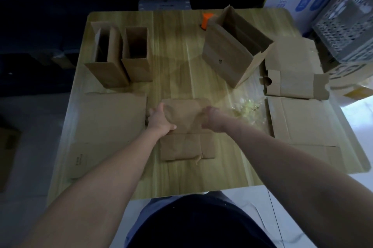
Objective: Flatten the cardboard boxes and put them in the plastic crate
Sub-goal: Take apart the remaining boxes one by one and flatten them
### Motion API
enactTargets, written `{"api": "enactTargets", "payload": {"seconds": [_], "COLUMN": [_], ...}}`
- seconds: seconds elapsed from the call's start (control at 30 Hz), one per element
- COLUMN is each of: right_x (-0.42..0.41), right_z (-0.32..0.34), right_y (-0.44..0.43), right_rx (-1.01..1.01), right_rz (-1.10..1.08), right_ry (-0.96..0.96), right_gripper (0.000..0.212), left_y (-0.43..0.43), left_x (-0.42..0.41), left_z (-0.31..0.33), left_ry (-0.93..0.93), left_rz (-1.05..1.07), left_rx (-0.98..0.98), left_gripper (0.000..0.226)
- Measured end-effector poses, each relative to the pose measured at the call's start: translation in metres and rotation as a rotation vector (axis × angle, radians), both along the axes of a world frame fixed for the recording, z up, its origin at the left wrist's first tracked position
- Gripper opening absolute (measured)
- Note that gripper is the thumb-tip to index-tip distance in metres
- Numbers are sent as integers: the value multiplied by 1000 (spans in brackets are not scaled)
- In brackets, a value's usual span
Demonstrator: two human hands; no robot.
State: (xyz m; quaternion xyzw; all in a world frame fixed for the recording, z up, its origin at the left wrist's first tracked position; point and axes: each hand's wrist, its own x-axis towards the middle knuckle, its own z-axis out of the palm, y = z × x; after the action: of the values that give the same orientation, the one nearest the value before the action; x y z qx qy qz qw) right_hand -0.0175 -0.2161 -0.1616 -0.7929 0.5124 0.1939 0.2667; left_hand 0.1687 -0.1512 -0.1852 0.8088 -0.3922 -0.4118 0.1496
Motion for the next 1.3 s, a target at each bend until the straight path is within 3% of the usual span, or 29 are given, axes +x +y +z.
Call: {"api": "enactTargets", "payload": {"seconds": [0.1, 0.17, 0.33, 0.47, 0.8, 0.9, 1.03, 1.17, 1.23, 1.3], "right_x": [6, 3, 13, 21, 41, 44, 56, 48, 29, 2], "right_z": [-30, -42, -43, -37, -23, -12, 23, 69, 85, 93], "right_y": [14, 19, 22, 23, 29, 12, -25, -75, -101, -122], "right_rx": [55, 32, -117, -85, 16, 8, -306, -771, -809, -704], "right_rz": [-36, -124, -183, -207, -178, -138, -94, -300, -412, -454], "right_ry": [59, 75, 81, 69, 130, 153, 85, -92, -109, -30], "right_gripper": [98, 106, 103, 96, 87, 63, 40, 53, 68, 64], "left_y": [0, -1, -6, -4, 2, -7, -26, -52, -60, -62], "left_x": [8, 9, 2, 2, 25, 22, 26, 19, 10, -1], "left_z": [-4, -7, -12, -14, -6, 6, 29, 63, 75, 83], "left_ry": [-16, -17, -110, -189, -599, -558, -335, -260, -214, -173], "left_rz": [-141, -152, -148, -174, -627, -593, -372, -343, -367, -399], "left_rx": [39, 40, 20, 13, 26, 21, -151, -256, -272, -289], "left_gripper": [86, 84, 77, 74, 73, 58, 48, 41, 39, 35]}}
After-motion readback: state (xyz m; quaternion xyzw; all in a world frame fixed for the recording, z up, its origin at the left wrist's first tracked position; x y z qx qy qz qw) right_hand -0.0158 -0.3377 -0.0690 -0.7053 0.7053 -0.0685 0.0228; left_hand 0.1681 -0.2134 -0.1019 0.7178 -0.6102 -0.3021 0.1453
